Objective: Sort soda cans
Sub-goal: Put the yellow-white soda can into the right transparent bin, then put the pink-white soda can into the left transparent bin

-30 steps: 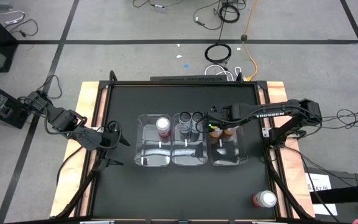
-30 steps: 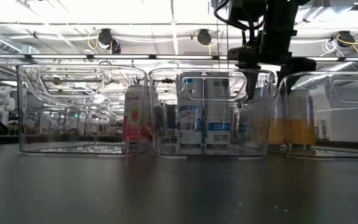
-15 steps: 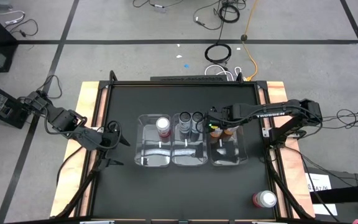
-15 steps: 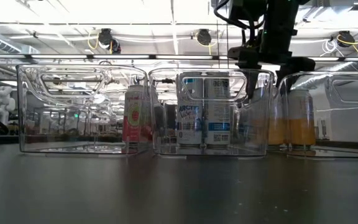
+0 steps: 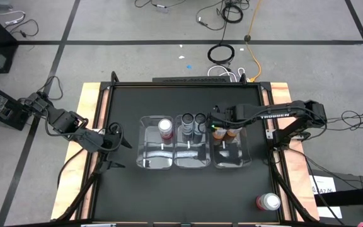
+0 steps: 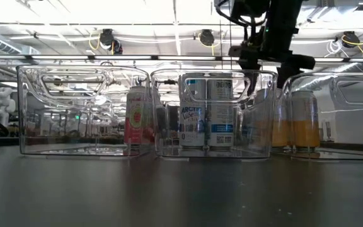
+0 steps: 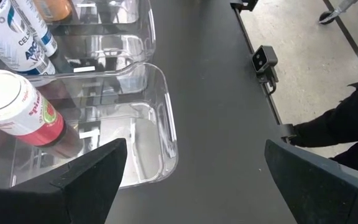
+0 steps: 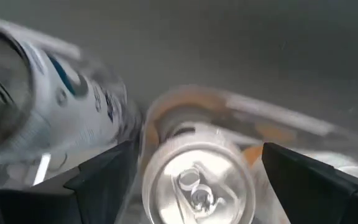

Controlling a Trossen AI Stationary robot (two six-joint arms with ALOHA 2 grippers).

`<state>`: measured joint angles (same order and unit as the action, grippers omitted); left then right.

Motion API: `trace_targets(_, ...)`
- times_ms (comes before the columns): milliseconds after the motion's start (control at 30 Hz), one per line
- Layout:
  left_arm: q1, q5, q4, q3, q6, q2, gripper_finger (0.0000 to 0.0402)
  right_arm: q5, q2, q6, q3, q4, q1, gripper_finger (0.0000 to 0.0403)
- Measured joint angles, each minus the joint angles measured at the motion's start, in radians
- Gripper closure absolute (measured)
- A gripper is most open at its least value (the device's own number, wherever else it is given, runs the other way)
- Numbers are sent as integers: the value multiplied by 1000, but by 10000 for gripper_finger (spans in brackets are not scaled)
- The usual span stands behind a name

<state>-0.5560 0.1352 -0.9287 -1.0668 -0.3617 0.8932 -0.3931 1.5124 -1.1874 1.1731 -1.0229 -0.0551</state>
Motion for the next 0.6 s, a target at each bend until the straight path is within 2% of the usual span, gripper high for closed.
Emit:
trace_targets(167, 0, -4, 0, 0, 0, 0, 13, -85, 0, 5, 66, -46, 0, 55)
trace_targets(367, 0, -7, 0, 0, 1, 0, 13, -106, -1, 27, 207, -250, 14, 55)
trace_targets(600, 3, 4, -1, 0, 6, -15, 13, -96, -2, -112, 371, -489, 127, 55)
